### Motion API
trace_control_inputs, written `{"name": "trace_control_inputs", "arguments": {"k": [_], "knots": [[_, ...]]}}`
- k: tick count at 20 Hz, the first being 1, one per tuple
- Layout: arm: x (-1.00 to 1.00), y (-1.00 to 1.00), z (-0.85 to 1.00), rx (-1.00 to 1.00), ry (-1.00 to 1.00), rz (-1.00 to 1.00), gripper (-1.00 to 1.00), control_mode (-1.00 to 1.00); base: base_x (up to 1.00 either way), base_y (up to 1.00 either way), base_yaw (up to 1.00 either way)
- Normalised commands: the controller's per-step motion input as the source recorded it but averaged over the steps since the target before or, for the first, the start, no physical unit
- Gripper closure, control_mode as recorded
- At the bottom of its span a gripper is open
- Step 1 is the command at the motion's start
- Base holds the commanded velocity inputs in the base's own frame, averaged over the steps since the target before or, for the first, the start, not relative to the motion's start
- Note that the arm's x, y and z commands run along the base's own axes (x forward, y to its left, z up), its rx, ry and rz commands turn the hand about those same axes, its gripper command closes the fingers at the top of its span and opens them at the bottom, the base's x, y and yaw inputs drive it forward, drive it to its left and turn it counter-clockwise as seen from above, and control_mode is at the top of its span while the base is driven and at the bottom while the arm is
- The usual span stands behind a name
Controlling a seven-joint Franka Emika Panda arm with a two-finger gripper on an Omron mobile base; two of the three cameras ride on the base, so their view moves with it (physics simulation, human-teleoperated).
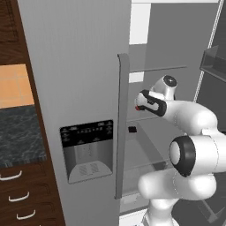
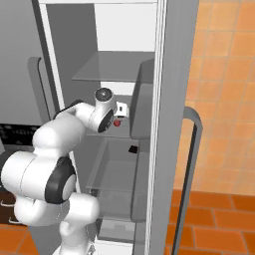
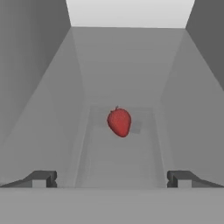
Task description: Take the strawberry from the fridge and place it on top of the pancake, located on the dining counter.
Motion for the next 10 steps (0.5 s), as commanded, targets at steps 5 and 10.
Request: {"name": "trace_control_inputs", "arguments": {"k": [5,10], "knots": [[0.34,0.0,-0.26,-0.04,0.0,0.0,-1.0,-1.0,0.0,0.0,0.0],[0.36,0.0,-0.22,-0.02,0.0,0.0,-1.0,-1.0,0.0,0.0,0.0]]}}
